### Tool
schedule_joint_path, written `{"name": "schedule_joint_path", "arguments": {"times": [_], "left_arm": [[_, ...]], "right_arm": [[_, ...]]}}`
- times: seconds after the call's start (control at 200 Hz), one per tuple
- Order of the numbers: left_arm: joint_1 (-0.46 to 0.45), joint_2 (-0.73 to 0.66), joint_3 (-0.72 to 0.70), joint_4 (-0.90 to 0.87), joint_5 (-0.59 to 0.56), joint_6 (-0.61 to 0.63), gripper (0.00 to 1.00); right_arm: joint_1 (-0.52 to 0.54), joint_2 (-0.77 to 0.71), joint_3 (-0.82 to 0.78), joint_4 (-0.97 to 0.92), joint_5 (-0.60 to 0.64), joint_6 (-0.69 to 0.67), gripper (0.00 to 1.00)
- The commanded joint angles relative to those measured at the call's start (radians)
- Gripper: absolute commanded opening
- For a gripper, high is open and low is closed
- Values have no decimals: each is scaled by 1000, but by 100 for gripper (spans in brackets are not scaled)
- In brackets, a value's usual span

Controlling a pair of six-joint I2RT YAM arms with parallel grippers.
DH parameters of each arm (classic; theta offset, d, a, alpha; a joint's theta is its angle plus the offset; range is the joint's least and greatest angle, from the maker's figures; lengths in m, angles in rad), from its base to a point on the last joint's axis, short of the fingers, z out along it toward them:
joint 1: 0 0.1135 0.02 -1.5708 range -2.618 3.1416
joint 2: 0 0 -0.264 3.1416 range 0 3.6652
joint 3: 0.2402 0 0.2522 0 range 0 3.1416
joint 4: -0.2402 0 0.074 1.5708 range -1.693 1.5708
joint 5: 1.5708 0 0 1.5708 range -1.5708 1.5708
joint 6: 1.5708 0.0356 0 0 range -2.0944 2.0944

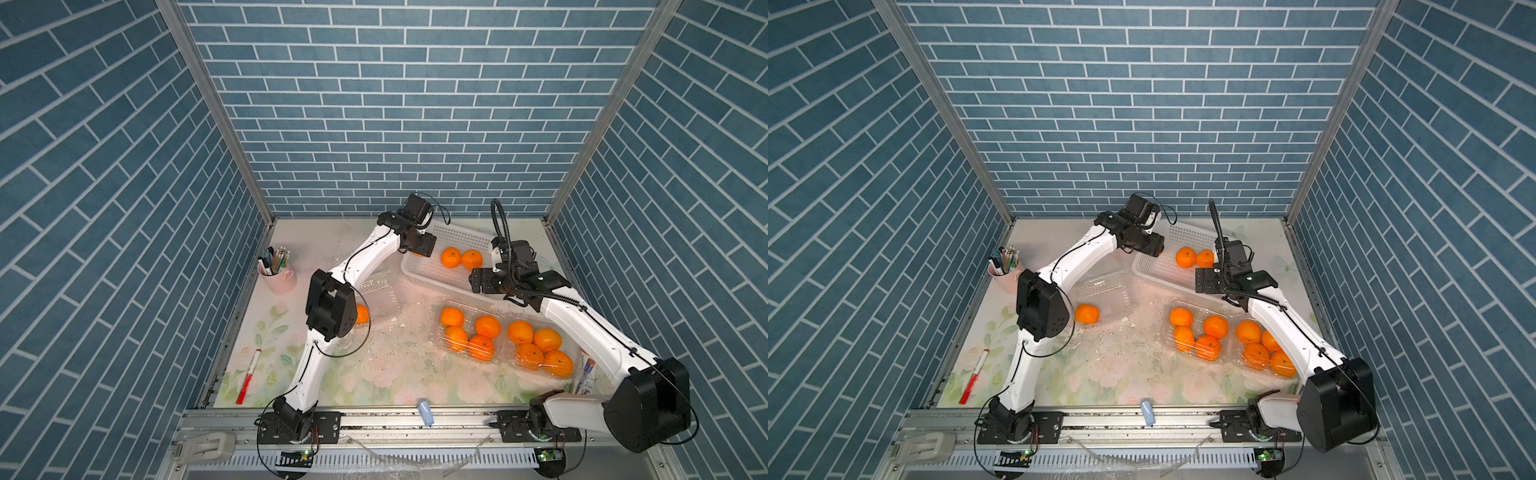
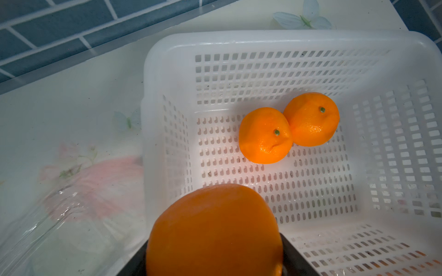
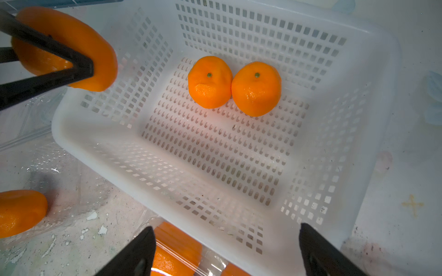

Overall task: Take oranges out of containers
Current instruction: Place the orange in the basket.

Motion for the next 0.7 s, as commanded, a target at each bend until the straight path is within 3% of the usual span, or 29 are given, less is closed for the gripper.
{"name": "schedule_joint_path", "arguments": {"times": [0.0, 0.105, 0.305, 0.695], "left_arm": [[-18, 22, -18, 132, 41, 14, 68], [-18, 52, -35, 231, 48, -9, 68], [-17, 173, 121, 199, 26, -88, 68], [-17, 248, 116, 283, -39, -248, 70]], "right_arm": [[-3, -26, -35, 56, -70, 67, 92], [-2, -34, -65, 72, -83, 89, 92], [-2, -82, -88, 46, -83, 66, 92], [-2, -115, -143, 65, -136, 99, 92]]}}
